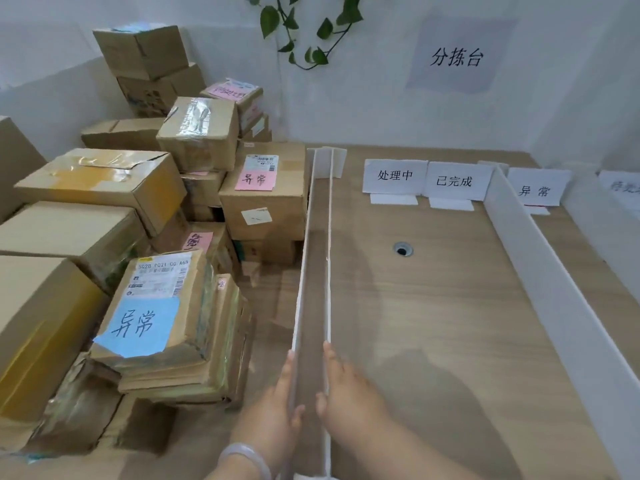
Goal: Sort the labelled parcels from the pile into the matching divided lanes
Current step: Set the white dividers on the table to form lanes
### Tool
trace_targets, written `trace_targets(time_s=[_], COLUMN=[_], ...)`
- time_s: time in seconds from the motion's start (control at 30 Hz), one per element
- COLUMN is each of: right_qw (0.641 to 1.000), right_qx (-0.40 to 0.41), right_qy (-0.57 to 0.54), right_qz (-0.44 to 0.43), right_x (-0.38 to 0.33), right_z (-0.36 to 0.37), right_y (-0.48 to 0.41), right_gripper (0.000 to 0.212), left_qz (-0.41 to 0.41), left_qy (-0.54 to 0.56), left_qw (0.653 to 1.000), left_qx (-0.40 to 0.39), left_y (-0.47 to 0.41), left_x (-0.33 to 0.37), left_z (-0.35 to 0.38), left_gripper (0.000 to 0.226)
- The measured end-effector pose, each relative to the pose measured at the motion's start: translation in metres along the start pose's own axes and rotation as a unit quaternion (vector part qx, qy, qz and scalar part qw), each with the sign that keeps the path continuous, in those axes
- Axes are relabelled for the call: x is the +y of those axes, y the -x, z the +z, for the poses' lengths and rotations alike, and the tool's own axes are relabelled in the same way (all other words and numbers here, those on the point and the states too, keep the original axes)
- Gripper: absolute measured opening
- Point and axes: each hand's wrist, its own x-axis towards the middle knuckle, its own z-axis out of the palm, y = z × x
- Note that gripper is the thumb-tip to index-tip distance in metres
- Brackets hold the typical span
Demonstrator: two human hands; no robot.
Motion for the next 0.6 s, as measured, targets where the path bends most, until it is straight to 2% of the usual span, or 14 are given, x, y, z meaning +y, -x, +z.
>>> trace_targets(time_s=[0.1, 0.17, 0.6], right_qw=[0.998, 0.996, 0.970], right_qx=[0.004, 0.036, 0.205], right_qy=[-0.036, -0.036, -0.075], right_qz=[0.055, 0.072, 0.107], right_x=[-0.001, 0.002, 0.094], right_z=[-0.006, -0.013, -0.089], right_y=[0.005, 0.014, 0.066], right_gripper=[0.081, 0.078, 0.073], left_qz=[-0.033, -0.042, -0.072], left_qy=[-0.028, -0.021, 0.020], left_qw=[0.999, 0.999, 0.996], left_qx=[-0.026, -0.022, 0.049], left_y=[0.000, 0.002, -0.002], left_x=[0.009, 0.014, 0.068], left_z=[-0.008, -0.013, -0.009], left_gripper=[0.089, 0.087, 0.086])
